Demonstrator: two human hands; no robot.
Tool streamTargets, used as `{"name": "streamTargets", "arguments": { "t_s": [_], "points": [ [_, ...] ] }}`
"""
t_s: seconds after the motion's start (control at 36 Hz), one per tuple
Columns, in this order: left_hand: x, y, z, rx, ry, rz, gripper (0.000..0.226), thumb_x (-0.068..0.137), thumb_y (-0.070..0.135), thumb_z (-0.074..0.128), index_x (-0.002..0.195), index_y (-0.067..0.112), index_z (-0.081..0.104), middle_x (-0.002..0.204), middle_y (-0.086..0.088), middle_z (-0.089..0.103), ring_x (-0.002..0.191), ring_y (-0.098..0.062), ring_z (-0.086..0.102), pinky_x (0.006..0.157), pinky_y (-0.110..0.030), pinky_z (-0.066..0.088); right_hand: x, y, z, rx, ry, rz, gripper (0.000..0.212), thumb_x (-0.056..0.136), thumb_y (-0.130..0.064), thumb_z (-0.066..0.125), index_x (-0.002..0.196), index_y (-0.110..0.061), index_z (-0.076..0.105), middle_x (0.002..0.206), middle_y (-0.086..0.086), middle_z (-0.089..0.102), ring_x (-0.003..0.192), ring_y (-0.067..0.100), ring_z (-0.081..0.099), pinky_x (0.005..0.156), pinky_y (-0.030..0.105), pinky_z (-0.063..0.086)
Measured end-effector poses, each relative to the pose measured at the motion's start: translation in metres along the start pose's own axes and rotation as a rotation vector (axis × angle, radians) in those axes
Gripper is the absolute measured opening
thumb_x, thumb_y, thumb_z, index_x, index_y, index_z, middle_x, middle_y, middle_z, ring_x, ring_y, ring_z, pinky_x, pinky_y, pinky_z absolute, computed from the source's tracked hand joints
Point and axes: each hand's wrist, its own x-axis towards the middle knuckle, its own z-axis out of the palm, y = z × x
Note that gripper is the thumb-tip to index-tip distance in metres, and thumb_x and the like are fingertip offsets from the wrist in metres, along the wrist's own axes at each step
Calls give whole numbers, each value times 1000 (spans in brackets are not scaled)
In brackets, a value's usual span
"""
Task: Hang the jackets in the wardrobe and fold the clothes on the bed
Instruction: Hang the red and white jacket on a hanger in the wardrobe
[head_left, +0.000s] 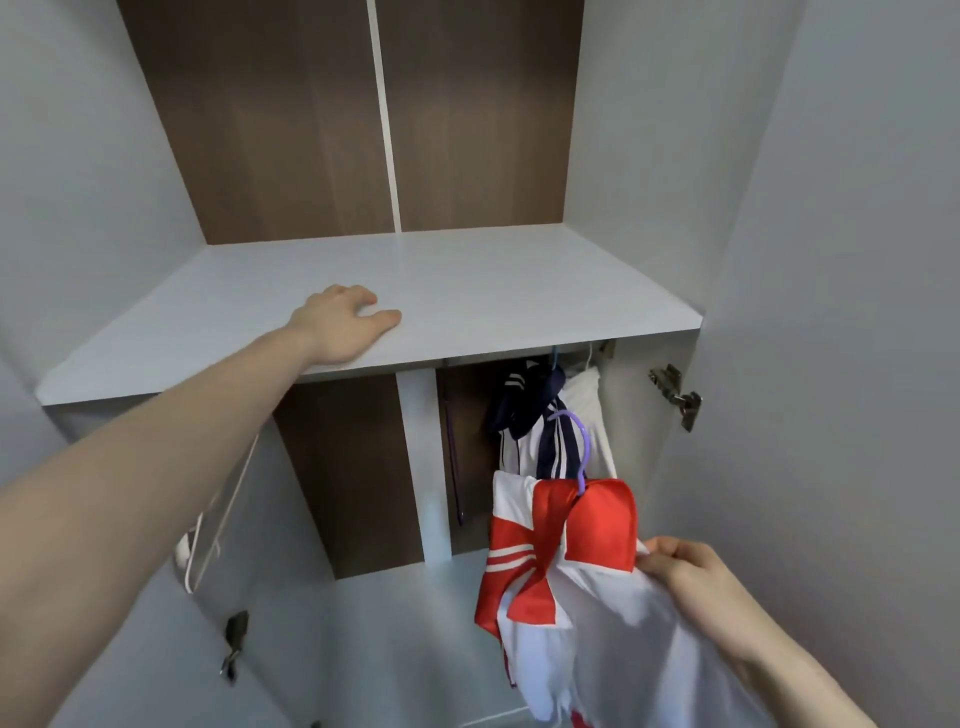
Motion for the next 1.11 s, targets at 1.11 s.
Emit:
{"name": "streamTargets", "arguments": {
  "t_s": [1.11],
  "points": [
    [22, -9, 12, 16, 39, -22, 63, 94, 72, 43, 146, 38, 46, 160, 11, 37, 146, -22, 33, 117, -44, 27, 256, -89, 103, 51, 198, 36, 21, 96, -7, 43, 80, -6, 56, 81, 7, 55, 75, 24, 49, 69, 31, 38]
  ]
}}
